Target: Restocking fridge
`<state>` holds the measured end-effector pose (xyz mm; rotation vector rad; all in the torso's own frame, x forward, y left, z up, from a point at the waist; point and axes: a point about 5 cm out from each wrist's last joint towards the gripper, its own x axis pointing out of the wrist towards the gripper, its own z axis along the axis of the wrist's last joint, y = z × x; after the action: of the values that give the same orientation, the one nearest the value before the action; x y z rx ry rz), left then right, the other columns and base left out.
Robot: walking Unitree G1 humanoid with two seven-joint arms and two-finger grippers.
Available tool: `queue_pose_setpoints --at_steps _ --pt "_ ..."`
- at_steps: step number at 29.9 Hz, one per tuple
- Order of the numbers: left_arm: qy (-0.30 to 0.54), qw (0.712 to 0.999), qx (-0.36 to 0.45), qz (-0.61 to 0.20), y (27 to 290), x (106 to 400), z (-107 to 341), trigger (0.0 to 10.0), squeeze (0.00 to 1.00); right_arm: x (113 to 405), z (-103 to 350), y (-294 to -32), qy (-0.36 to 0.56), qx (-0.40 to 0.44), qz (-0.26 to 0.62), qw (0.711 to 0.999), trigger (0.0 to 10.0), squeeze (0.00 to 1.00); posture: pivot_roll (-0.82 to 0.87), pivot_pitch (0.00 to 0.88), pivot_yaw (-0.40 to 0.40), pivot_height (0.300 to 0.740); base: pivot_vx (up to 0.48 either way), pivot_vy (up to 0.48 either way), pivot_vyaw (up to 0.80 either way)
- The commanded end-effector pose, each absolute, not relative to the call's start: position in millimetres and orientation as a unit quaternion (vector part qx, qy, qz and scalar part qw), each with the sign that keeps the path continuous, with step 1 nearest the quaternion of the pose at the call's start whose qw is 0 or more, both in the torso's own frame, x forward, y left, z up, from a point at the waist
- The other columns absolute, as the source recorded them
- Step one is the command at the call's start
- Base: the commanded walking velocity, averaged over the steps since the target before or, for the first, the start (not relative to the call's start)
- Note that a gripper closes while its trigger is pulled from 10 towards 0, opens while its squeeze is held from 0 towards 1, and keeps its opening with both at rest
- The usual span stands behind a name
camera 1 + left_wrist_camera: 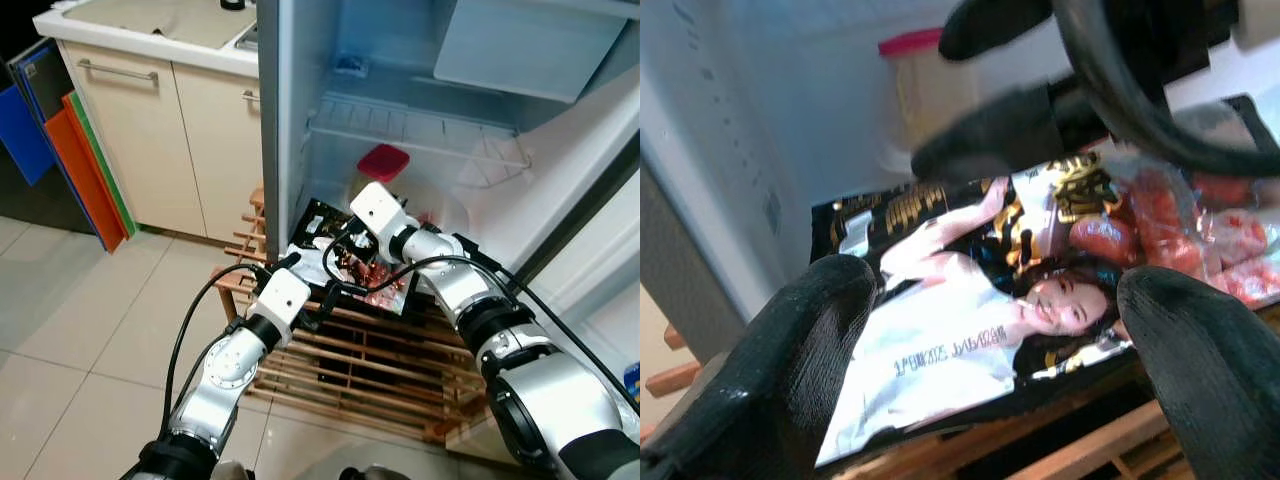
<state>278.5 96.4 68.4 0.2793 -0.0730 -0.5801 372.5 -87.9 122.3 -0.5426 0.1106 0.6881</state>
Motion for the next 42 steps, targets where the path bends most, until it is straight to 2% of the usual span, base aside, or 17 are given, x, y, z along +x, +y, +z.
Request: queue_pose_setpoints --at_steps 1,9,13,21,32,38,39,40,42 --pt "-0.04 0.946 0.138 -0.292 92 280 69 10.0 0.0 371 116 -90 0.075 -0.269 0.344 0.897 10.0 0.0 0.05 0.027 -0.099 0.74 0.0 0.0 0.0" --pt "-0.048 0.951 0.131 -0.276 95 281 71 10.0 0.0 367 105 -94 0.11 -0.275 0.36 0.885 10.0 0.0 0.06 0.025 -0.1 0.74 0.0 0.0 0.0" --pt "-0.047 0.954 0.131 -0.267 99 282 72 10.0 0.0 367 104 -94 0.123 -0.3 0.376 0.868 10.0 0.0 0.07 0.024 -0.102 0.74 0.0 0.0 0.0" --pt "-0.046 0.957 0.134 -0.254 107 285 73 10.0 0.0 370 108 -91 0.123 -0.337 0.379 0.853 10.0 0.0 0.08 0.014 -0.105 0.74 0.0 0.0 0.0" --pt "-0.053 0.956 0.11 -0.268 101 283 79 10.0 0.0 371 98 -92 0.148 -0.321 0.322 0.878 10.0 0.0 0.07 0.015 -0.095 0.74 0.0 0.0 0.0" --pt "-0.062 0.955 0.108 -0.27 100 289 88 10.0 0.0 372 96 -94 0.172 -0.267 0.291 0.903 10.0 0.0 0.07 0.017 -0.088 0.74 0.0 0.0 0.0" --pt "-0.064 0.955 0.107 -0.269 100 290 90 10.0 0.0 373 97 -95 0.18 -0.238 0.276 0.914 2.5 0.0 0.07 0.016 -0.089 0.74 0.0 0.0 0.0" --pt "-0.067 0.955 0.108 -0.269 100 293 93 10.0 0.0 374 97 -97 0.188 -0.212 0.257 0.924 0.0 0.0 0.07 0.01 -0.089 0.74 0.0 0.0 0.0" --pt "-0.069 0.955 0.107 -0.269 100 293 94 10.0 0.0 374 97 -98 0.191 -0.209 0.254 0.925 0.0 0.0 0.07 0.01 -0.089 0.74 0.0 0.0 0.0"
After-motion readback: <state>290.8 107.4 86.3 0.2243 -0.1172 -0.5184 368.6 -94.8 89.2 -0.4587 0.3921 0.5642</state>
